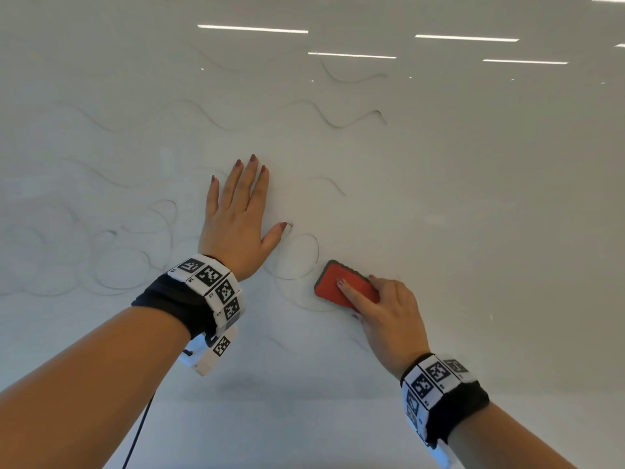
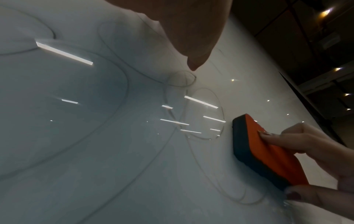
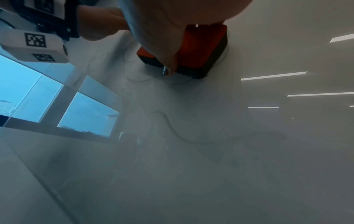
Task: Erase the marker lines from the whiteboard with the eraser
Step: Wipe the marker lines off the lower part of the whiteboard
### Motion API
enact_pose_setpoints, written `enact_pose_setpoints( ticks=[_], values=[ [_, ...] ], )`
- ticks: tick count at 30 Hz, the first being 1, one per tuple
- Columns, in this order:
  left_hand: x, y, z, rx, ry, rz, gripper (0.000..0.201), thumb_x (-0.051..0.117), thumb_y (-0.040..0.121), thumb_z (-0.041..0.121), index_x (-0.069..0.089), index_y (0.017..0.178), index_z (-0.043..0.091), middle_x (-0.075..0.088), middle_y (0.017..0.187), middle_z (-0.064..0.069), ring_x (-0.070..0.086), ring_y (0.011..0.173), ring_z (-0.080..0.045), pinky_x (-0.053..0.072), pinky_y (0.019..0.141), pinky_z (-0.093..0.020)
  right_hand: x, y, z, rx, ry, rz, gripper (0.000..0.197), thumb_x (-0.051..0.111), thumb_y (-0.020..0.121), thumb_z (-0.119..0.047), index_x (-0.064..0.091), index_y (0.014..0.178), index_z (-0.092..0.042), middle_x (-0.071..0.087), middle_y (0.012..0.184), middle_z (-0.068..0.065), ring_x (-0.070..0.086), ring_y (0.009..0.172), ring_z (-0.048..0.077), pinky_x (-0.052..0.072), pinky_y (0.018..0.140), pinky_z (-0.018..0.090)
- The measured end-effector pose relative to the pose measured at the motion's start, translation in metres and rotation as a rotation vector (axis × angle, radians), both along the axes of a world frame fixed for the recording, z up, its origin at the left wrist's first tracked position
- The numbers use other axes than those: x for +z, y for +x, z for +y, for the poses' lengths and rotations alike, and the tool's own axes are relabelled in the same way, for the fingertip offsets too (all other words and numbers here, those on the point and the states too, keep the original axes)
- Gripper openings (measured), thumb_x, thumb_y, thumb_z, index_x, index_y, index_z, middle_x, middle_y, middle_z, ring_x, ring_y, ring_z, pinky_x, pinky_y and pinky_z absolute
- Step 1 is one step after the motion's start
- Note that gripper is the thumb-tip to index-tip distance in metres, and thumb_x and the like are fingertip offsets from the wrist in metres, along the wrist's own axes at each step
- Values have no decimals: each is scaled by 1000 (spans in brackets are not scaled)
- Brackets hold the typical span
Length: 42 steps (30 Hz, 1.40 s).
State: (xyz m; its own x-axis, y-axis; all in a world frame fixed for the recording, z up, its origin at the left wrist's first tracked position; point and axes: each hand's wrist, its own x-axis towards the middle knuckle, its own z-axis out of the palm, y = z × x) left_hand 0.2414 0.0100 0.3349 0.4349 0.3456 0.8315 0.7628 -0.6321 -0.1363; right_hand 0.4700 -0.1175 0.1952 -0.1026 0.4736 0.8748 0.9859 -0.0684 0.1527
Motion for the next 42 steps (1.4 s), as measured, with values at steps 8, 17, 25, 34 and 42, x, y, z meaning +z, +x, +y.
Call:
enact_pose_setpoints(
  ticks=[8,17,25,34,42],
  values=[
    [-3,4,-3,-4,8,4,76,35,93,55,10,150,11,0,159,-5,-3,146,-21,-1,117,-47,65,15,-17,-58,152,119,65,73,78,-8,50,135,-29,52,118,23,49,101,36,42,88,46],
    [-17,12,-6,-28,7,28,76,33,91,54,10,150,11,3,159,-5,0,146,-21,0,117,-48,72,22,-15,-76,171,119,63,68,82,-5,48,137,-27,49,122,24,47,107,39,42,92,50],
    [-23,15,-7,-33,5,22,77,41,92,51,9,151,12,1,159,-3,-3,146,-21,-2,117,-47,-10,30,-15,-21,8,31,73,71,75,1,47,135,-33,52,122,21,51,104,39,39,92,46],
    [-26,19,-6,-17,7,17,78,36,92,54,8,150,10,0,159,-6,-3,146,-24,-2,116,-49,-97,28,-28,6,-180,-61,88,83,56,-1,48,129,-35,53,108,12,49,96,30,48,84,43],
    [-30,24,-7,-41,11,-8,79,33,92,55,9,150,8,1,159,-8,-3,146,-25,-2,116,-49,-65,43,-32,12,-69,14,77,79,67,-1,49,130,-35,54,109,13,52,94,32,40,83,44]
  ],
)
